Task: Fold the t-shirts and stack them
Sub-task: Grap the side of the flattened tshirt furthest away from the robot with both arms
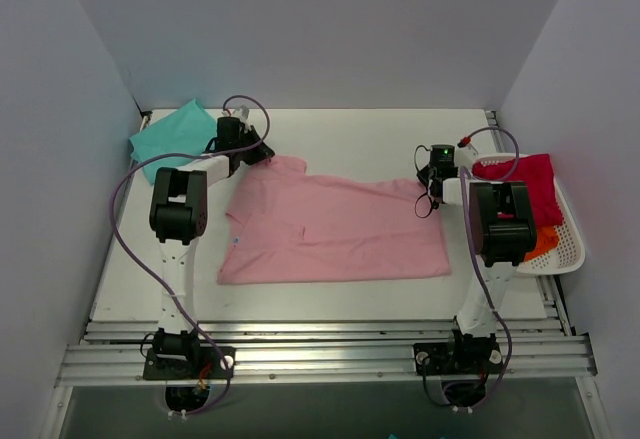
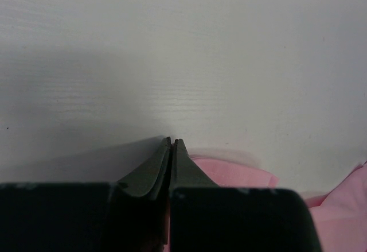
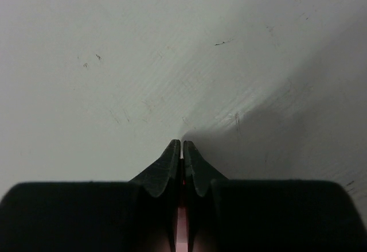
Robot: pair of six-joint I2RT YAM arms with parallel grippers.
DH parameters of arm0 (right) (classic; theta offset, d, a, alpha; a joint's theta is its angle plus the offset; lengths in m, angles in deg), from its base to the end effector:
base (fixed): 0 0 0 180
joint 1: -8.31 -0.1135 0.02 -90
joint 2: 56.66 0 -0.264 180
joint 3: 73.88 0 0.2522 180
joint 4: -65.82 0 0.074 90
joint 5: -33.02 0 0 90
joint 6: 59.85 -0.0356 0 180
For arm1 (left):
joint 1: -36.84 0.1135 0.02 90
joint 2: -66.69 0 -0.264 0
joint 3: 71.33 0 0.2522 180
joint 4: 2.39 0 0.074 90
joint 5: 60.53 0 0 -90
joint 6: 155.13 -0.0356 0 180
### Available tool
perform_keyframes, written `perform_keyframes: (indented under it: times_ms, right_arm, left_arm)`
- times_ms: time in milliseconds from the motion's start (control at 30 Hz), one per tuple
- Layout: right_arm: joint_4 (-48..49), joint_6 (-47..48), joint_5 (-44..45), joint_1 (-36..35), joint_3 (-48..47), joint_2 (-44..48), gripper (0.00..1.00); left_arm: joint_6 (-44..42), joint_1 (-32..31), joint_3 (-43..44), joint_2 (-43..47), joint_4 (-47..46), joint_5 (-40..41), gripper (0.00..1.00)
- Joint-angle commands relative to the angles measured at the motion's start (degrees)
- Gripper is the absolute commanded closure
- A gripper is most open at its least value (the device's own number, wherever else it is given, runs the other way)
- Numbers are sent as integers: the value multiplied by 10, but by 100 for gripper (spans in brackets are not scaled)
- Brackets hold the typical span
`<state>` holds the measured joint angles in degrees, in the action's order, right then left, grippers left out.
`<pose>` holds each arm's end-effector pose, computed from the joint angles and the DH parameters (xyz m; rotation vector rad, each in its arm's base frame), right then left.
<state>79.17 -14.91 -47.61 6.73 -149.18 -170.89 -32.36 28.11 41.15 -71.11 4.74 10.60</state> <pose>0.4230 0.0059 0.1487 0.8476 1.8431 0.3528 0.5265 -0.0925 0.1252 -0.2611 2.1880 -0.7680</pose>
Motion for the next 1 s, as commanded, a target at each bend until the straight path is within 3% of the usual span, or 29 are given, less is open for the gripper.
perform_keyframes:
  times_ms: [0,300,967]
  right_arm:
    - [-9,1,-2,-1,3,-1,100]
    - [-21,3,-1,-1,-5,13,100]
    - [-28,0,-14,-7,6,81,100]
  left_arm:
    - [-10,6,-1,-3,44,8,98]
    - [-17,6,-27,38,30,13,98]
    - [-35,-1,-152,220,27,43,98]
